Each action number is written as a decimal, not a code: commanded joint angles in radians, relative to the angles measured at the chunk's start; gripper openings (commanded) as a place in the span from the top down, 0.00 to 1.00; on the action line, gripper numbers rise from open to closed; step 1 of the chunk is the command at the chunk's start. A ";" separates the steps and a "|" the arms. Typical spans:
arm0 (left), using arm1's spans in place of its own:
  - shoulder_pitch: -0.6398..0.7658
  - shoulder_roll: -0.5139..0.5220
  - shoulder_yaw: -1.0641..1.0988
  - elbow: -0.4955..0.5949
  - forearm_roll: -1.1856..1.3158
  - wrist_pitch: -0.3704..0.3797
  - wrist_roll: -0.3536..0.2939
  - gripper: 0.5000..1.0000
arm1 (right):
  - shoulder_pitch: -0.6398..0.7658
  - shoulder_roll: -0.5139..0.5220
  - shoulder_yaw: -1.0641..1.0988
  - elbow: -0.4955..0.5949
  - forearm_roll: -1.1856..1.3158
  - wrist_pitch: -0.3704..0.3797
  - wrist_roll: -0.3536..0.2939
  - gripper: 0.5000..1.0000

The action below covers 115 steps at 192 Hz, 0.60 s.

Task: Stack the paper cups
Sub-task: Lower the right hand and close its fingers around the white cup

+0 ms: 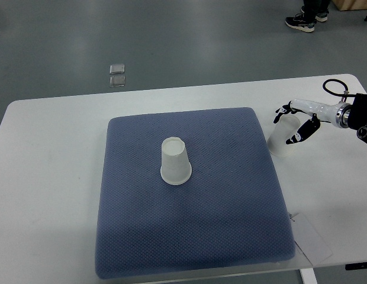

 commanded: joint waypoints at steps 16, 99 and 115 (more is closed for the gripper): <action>0.000 0.000 0.000 0.000 0.000 0.000 0.000 0.00 | -0.002 0.010 -0.002 -0.009 0.000 0.000 0.000 0.27; 0.000 0.000 0.000 0.000 0.000 0.000 0.000 0.00 | 0.000 0.022 -0.023 -0.027 0.000 0.000 0.005 0.62; 0.000 0.000 0.000 0.000 0.000 0.000 0.000 0.00 | 0.000 0.022 -0.022 -0.027 0.000 0.000 0.005 0.80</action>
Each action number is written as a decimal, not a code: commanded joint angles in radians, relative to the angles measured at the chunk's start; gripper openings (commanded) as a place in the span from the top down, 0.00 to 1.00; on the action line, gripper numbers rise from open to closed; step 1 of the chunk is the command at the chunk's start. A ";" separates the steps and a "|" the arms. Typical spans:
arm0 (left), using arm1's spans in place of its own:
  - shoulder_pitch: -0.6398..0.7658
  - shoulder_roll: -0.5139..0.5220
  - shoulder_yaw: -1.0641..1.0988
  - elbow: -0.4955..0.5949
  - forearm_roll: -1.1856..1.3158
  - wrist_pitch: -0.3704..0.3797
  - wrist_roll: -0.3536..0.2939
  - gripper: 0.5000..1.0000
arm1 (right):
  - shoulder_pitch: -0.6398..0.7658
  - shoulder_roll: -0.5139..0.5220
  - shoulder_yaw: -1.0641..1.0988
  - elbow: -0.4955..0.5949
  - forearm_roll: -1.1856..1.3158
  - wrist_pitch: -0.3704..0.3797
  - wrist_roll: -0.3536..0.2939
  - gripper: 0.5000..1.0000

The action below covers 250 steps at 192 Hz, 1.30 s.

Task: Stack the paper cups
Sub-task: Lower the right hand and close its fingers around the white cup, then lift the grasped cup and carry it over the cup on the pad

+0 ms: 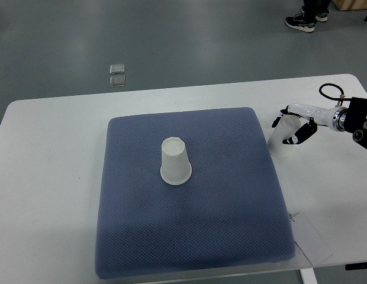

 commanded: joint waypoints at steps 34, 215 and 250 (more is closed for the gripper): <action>0.000 0.000 0.000 0.000 0.000 0.000 0.000 0.00 | 0.000 0.000 0.000 0.000 0.002 0.000 -0.003 1.00; 0.000 0.000 0.000 0.000 0.000 0.000 0.000 0.00 | 0.459 0.009 0.011 0.299 0.028 0.167 -0.029 1.00; 0.000 0.000 0.000 0.000 0.000 0.000 0.000 0.00 | 0.497 0.110 0.010 0.322 0.043 0.229 -0.032 1.00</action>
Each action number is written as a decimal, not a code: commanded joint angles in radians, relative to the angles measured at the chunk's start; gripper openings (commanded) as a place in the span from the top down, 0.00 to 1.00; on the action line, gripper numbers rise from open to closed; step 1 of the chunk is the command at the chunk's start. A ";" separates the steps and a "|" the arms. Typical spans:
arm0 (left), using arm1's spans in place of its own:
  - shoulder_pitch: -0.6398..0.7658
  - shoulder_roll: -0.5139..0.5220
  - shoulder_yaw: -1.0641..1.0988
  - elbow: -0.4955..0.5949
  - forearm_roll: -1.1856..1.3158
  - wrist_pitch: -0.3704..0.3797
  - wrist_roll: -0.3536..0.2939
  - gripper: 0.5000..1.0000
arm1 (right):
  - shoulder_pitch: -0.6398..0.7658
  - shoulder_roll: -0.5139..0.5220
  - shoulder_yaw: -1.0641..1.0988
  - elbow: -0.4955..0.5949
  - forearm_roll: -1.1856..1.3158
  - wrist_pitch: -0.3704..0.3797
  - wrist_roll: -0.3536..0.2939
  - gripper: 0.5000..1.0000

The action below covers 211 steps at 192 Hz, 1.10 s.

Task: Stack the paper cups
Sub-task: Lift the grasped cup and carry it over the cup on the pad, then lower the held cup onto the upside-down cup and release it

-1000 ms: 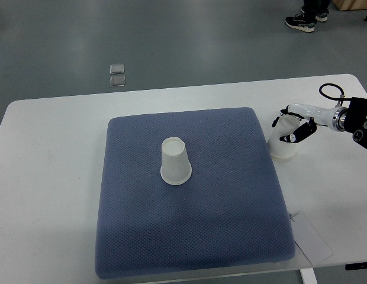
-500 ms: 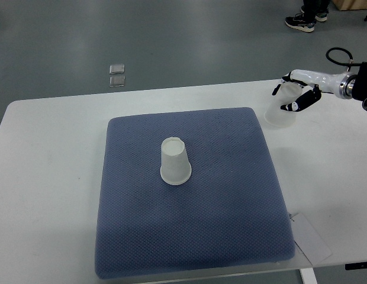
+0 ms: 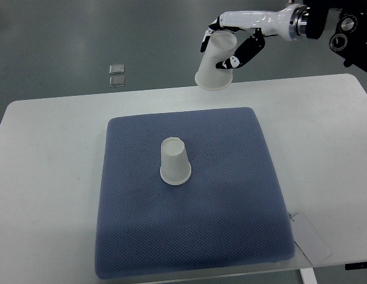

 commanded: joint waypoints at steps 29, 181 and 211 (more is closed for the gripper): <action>0.000 0.000 0.000 0.000 0.000 0.000 0.000 0.00 | 0.010 0.077 -0.004 0.006 0.029 0.079 -0.002 1.00; 0.000 0.000 0.000 0.000 0.000 0.000 0.000 0.00 | -0.071 0.160 -0.007 0.007 0.036 0.108 -0.001 1.00; 0.000 0.000 0.000 0.000 0.000 0.000 0.000 0.00 | -0.083 0.160 -0.008 0.007 0.030 0.109 -0.001 1.00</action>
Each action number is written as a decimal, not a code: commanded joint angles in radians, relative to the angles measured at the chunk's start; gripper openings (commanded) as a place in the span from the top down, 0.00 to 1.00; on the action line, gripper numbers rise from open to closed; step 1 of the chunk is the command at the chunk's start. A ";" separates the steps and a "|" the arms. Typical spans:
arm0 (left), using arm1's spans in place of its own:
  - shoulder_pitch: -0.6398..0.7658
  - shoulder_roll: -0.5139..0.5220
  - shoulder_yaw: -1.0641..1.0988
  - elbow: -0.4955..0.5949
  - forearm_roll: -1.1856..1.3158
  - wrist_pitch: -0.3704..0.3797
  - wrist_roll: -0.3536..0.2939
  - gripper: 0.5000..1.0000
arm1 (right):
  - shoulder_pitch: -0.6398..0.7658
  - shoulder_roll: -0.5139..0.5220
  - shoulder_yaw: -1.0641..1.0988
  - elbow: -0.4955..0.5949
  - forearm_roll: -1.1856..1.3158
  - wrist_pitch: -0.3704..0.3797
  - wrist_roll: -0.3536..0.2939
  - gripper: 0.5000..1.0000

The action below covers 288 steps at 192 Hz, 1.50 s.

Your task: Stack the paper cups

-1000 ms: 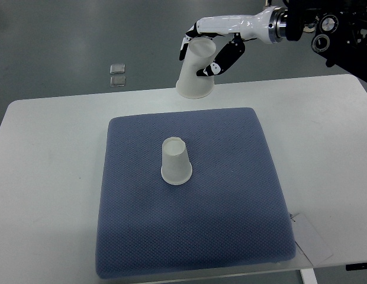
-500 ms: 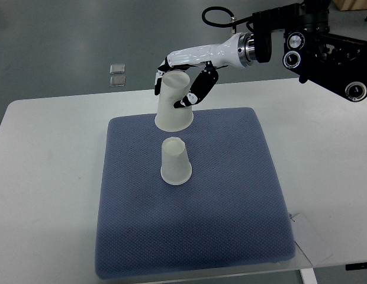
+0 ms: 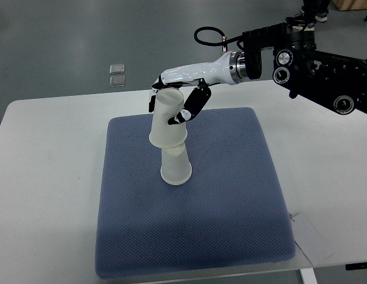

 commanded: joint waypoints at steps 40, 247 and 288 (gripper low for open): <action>0.000 0.000 0.000 0.000 0.000 0.000 0.000 0.00 | -0.009 0.000 -0.021 0.002 -0.010 0.001 0.002 1.00; 0.000 0.000 0.000 0.000 0.000 0.000 0.000 0.00 | -0.072 -0.007 -0.021 0.016 -0.030 -0.022 0.000 0.20; 0.000 0.000 0.000 0.000 0.000 0.000 0.000 0.00 | -0.085 -0.018 -0.012 0.016 -0.027 -0.020 0.002 0.19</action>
